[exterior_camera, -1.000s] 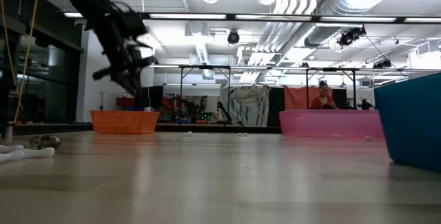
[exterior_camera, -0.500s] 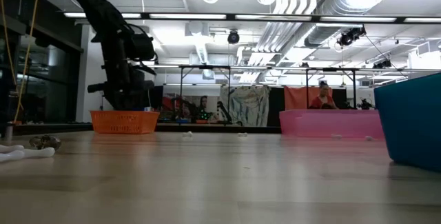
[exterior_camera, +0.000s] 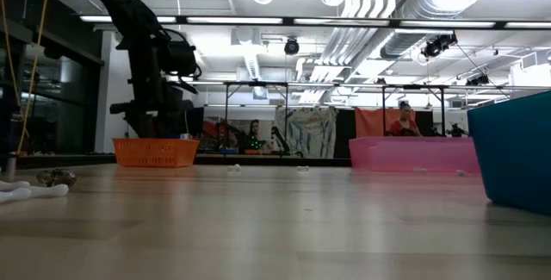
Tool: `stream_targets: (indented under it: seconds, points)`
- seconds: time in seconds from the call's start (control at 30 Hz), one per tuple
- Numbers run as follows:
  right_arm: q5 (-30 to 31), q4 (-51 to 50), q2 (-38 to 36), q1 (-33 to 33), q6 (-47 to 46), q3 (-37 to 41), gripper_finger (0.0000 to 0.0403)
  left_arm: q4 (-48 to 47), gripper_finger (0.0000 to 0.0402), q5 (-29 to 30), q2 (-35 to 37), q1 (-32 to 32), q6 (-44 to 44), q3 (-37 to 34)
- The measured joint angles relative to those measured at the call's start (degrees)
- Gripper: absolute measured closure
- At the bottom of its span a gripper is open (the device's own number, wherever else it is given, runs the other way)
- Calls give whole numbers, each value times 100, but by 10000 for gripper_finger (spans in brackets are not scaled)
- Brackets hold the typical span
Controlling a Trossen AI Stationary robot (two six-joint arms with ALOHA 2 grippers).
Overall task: Sort Halloween decoration
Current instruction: Put the black skull toy into the orange bin
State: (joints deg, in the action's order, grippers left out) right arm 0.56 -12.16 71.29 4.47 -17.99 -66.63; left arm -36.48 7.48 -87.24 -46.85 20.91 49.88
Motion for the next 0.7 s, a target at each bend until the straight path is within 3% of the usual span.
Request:
stream_targets:
  seconds: [0.17, 0.3, 0.7]
  points:
    - [-15, -10, 0, 0, 34, 0, 155, -74, 201, -381, 311, 87, 2, 276]
    - [-15, -10, 0, 0, 43, 0, 155, 192, 201, -366, 1040, 263, 56, 346]
    - [-13, -148, 0, 0, 45, -2, 155, 1107, 206, 419, 3543, 1163, 464, 350]
